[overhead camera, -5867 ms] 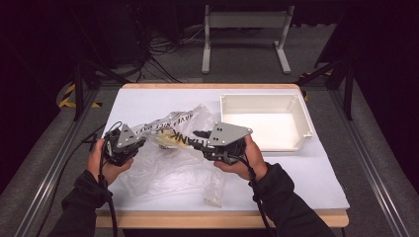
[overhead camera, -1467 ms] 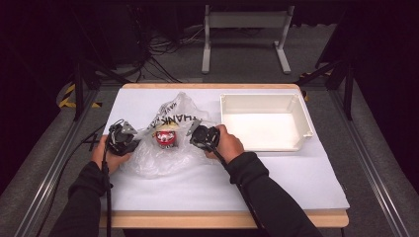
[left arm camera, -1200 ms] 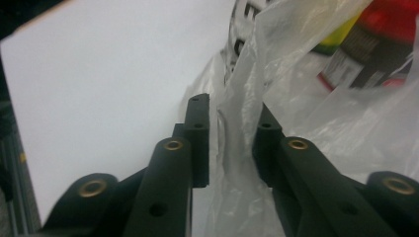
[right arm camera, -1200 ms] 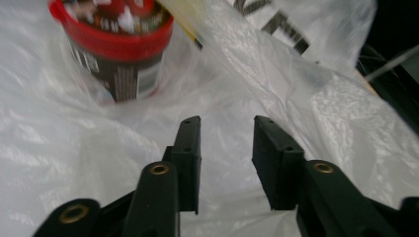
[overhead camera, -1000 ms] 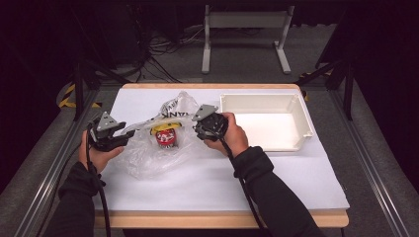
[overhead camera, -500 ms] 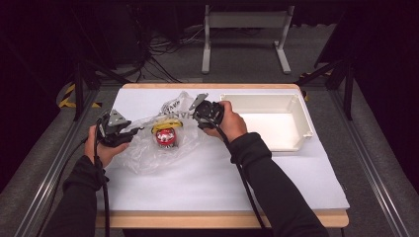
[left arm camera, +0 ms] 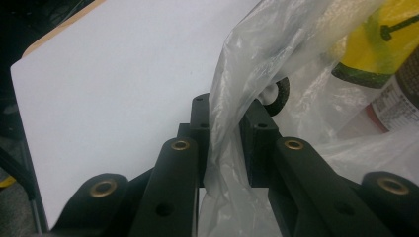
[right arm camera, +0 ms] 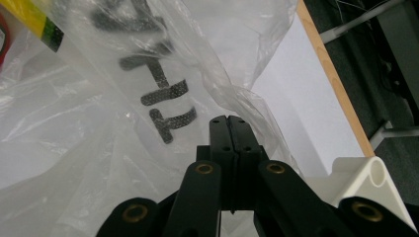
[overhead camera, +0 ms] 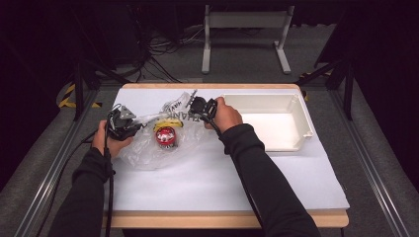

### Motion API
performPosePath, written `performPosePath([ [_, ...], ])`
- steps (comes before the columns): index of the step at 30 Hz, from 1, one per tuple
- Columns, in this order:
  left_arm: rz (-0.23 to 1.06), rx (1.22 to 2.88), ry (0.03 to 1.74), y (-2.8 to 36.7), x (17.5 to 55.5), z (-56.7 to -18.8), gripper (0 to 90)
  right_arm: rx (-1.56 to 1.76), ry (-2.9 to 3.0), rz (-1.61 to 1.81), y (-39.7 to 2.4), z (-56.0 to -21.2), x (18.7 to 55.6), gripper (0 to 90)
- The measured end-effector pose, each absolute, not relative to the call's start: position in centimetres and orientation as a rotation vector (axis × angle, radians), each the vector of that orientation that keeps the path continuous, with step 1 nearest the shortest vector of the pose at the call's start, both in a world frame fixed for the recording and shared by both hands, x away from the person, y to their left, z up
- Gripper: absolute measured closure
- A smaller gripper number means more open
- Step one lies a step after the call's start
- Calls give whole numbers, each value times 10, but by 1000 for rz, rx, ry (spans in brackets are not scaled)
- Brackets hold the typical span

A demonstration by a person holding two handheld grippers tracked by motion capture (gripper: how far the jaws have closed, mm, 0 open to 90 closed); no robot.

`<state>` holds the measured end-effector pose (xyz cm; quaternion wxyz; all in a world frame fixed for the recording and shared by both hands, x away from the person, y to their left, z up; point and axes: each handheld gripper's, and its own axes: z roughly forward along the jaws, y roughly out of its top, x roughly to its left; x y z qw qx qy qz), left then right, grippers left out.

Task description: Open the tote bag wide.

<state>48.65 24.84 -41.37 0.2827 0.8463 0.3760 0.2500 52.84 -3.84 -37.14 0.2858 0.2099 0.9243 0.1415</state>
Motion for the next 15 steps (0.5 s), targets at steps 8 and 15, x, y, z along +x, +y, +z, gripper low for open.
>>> performPosePath([
  [8,618,2343,992,237,494,-424,797,549,2509,334,-35,-381,527,898],
  [15,580,2374,995,235,494,-434,797,547,2562,303,-36,-388,525,898],
])
